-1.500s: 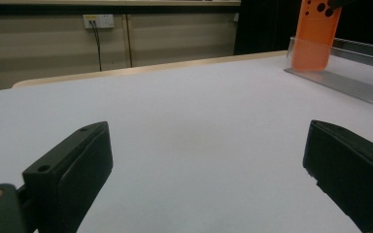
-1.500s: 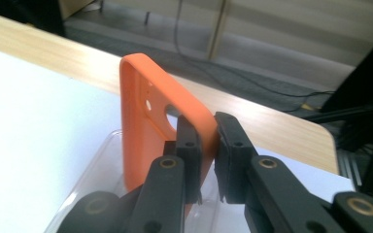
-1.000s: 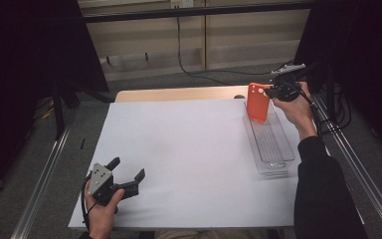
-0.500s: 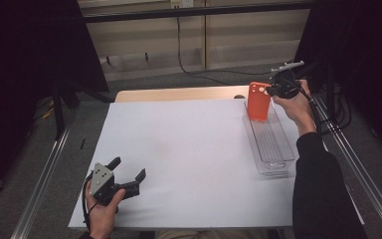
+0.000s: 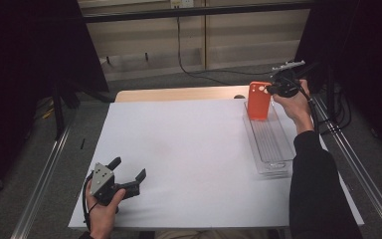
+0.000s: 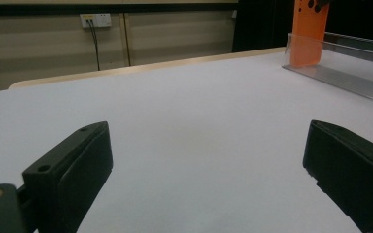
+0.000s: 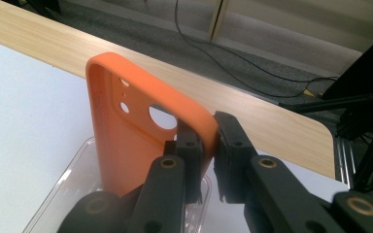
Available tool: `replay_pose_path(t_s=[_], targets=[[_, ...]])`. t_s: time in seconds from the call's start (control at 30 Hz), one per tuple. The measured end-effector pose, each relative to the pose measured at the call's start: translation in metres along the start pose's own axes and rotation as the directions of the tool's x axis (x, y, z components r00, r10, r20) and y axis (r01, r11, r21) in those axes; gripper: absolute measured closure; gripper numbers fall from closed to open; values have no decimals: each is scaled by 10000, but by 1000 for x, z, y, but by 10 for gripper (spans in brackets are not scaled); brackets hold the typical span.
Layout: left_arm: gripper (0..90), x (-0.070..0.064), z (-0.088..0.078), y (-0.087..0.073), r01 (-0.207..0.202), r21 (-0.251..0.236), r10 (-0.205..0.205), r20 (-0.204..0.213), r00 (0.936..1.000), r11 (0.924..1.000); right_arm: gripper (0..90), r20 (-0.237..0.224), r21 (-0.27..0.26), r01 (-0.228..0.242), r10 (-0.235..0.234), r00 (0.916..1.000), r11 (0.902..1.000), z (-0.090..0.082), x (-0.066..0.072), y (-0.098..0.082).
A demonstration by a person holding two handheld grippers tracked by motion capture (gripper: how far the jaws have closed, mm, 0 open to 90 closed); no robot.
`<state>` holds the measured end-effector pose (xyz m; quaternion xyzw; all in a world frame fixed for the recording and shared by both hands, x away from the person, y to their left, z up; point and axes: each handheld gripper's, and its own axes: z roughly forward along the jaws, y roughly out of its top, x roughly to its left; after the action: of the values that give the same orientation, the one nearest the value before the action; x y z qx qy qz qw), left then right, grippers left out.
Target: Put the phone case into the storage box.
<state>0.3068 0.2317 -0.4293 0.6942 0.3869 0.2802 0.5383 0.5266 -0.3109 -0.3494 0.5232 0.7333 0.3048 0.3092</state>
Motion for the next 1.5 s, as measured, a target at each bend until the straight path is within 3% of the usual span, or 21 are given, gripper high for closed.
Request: replay_pose_path(t_s=[0.63,0.77,1.5], targets=[[39,0,0,0,-72,20,72,-8,10000,10000,809,6,-203,-198,198,9998,9996,9,0,3],[39,0,0,0,48,10,-48,30,10000,10000,799,144,-136,-62,64,9999,9999,11,0,3],[39,1,-1,0,46,-14,-46,-24,10000,10000,777,-120,-363,-777,773,9969,9963,15,-7,-1]])
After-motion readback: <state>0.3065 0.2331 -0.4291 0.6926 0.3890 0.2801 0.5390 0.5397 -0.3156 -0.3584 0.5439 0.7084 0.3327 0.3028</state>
